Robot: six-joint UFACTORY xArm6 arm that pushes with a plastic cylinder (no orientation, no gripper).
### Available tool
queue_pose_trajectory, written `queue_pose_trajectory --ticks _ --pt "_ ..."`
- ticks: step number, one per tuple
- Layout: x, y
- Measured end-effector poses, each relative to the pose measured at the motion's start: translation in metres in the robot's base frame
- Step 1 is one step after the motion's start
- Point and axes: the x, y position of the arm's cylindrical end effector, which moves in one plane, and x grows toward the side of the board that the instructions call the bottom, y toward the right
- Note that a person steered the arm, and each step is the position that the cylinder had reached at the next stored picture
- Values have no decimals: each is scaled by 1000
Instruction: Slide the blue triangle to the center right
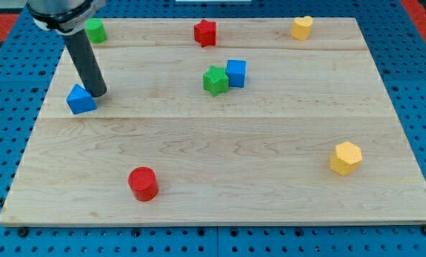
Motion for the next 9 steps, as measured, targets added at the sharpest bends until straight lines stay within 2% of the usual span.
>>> queue_pose_trajectory --ticks 1,2,4,5,6,7,8,9 --pt "-4 3" --pt "-13 48" --pt "-11 55" --pt "-48 -18" --pt "-5 -88" --pt "30 -21" --pt "16 81" --pt "8 15"
